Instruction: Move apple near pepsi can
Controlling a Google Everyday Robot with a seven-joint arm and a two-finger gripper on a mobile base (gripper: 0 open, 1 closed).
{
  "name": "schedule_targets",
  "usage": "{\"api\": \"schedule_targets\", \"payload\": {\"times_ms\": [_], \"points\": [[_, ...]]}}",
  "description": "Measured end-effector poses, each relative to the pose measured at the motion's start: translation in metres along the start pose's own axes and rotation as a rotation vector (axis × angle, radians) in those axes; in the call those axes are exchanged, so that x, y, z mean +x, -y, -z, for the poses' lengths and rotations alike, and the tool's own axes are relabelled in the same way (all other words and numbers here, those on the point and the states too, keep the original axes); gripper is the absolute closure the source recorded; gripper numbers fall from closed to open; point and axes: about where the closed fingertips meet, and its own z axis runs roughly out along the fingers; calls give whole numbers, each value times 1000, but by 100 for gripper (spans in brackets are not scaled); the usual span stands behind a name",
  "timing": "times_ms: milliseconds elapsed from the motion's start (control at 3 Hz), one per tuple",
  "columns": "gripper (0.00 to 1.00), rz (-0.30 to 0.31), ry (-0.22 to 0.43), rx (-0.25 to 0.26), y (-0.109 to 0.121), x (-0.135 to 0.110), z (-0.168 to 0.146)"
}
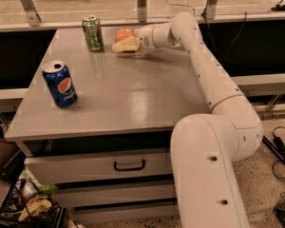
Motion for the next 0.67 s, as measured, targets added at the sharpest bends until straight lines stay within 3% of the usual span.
{"api": "schedule_targets", "payload": {"times_ms": [667], "points": [[64, -2, -3, -11, -5, 2, -8]]}}
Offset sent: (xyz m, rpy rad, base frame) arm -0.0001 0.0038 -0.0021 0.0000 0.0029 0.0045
